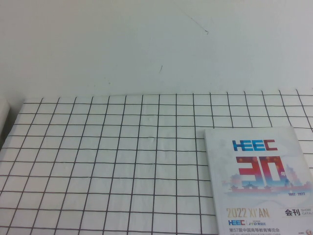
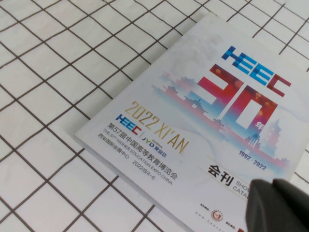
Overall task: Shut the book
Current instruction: 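Close the open booklet and leave it lying on the table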
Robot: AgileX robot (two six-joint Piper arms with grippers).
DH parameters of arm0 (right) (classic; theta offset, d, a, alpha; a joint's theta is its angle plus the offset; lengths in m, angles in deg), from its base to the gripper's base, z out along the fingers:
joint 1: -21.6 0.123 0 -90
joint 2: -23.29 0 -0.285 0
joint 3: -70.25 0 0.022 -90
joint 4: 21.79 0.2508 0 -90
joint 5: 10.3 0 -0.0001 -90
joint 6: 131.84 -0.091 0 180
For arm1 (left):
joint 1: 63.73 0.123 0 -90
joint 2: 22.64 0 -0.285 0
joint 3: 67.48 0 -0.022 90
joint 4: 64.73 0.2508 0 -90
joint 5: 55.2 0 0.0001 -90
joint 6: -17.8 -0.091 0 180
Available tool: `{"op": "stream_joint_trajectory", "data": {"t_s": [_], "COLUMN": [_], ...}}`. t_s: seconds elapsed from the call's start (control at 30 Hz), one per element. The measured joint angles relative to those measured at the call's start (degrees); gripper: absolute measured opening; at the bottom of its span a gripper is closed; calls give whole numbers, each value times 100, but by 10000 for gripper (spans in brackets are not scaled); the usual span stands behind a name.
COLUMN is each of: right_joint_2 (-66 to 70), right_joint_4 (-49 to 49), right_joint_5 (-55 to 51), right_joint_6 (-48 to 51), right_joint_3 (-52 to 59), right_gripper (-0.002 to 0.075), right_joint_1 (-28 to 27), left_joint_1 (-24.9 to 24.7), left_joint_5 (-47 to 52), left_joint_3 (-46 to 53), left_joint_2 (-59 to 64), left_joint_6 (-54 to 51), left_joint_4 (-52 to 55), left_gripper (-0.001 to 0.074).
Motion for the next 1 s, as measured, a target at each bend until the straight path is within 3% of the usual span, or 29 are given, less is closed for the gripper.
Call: {"op": "stream_joint_trajectory", "data": {"t_s": [0.4, 0.6, 0.8, 1.0], "right_joint_2": [-207, -896, -1918, -2656], "right_joint_4": [-31, -147, 91, 548], "right_joint_5": [0, 422, 1387, 1531], "right_joint_6": [0, 0, 0, 0], "right_joint_3": [0, 314, 1425, 2368], "right_gripper": [-3, -3, -3, -3], "right_joint_1": [-66, -651, -1358, -1830], "left_joint_1": [0, 0, 0, 0], "left_joint_5": [0, 4, 4, 4], "left_joint_3": [0, 0, 0, 0], "left_joint_2": [-7, -7, -7, -7], "left_joint_6": [14, 14, 14, 14], "left_joint_4": [0, 0, 0, 0], "left_gripper": [-3, -4, -4, -3]}}
